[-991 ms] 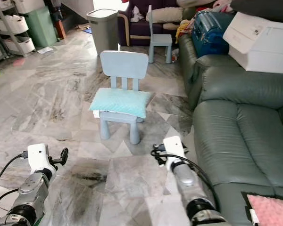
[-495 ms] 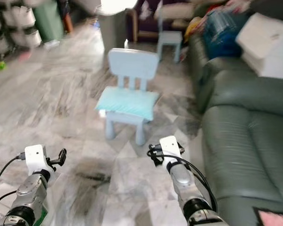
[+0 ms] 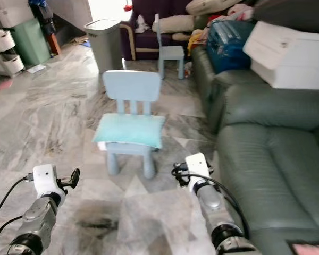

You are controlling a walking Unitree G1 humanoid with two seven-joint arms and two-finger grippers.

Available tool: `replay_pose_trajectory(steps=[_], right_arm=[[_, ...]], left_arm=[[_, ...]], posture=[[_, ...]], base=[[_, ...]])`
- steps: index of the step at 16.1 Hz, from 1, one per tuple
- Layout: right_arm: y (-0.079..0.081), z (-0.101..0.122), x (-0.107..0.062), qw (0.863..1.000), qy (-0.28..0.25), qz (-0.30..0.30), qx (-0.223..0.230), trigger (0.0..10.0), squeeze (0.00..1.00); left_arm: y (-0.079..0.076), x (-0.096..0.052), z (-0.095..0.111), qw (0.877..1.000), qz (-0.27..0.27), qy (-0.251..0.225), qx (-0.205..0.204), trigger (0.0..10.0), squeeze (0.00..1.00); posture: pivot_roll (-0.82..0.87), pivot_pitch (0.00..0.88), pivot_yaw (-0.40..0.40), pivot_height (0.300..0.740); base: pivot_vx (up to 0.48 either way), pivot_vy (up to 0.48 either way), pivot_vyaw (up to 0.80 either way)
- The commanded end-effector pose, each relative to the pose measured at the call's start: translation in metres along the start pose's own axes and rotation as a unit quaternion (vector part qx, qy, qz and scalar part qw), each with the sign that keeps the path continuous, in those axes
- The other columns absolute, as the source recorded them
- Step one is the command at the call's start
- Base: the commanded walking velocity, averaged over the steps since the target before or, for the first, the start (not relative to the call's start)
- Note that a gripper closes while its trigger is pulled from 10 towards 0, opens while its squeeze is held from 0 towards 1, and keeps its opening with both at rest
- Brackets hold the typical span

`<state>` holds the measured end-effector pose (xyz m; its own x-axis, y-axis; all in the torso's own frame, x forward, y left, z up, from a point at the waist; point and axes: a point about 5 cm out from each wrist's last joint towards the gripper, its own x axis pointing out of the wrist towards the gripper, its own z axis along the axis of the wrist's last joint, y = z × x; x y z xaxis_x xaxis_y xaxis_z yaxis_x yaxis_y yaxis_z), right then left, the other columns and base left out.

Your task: Move the pillow to the sofa

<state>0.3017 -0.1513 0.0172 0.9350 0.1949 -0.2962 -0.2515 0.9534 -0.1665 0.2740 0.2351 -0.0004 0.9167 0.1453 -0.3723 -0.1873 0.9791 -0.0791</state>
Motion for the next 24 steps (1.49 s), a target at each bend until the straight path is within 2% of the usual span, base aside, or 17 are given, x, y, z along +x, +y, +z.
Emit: replay_pose_trajectory(steps=[1,6,12,24], right_arm=[[0.004,0.0087,0.0046,1.0,-0.013,0.006,0.0,10.0,0.0],[0.0029,0.0096,0.0049,1.0,-0.014,0.004,0.0,10.0,0.0],[0.003,0.0108,0.0052,1.0,-0.018,0.001,0.001,10.0,0.0],[0.0019,0.0105,0.0049,1.0,-0.017,-0.001,-0.002,10.0,0.0]], left_arm=[[0.0086,-0.0006,0.0015,1.0,0.012,0.002,0.003,10.0,0.0],[0.0085,-0.0008,0.0004,1.0,0.013,0.005,0.008,10.0,0.0],[0.0085,-0.0014,-0.0015,1.0,0.007,0.011,0.023,10.0,0.0],[0.0075,-0.0016,-0.0033,1.0,0.007,0.014,0.01,10.0,0.0]], posture=[[-0.16,0.0,0.001,0.74],[-0.16,0.0,0.0,0.74],[-0.16,0.0,0.003,0.74],[-0.17,0.0,0.0,0.74]], base=[[0.356,0.322,0.0],[0.357,0.32,0.0],[0.451,0.0,0.0],[0.48,0.0,0.0]])
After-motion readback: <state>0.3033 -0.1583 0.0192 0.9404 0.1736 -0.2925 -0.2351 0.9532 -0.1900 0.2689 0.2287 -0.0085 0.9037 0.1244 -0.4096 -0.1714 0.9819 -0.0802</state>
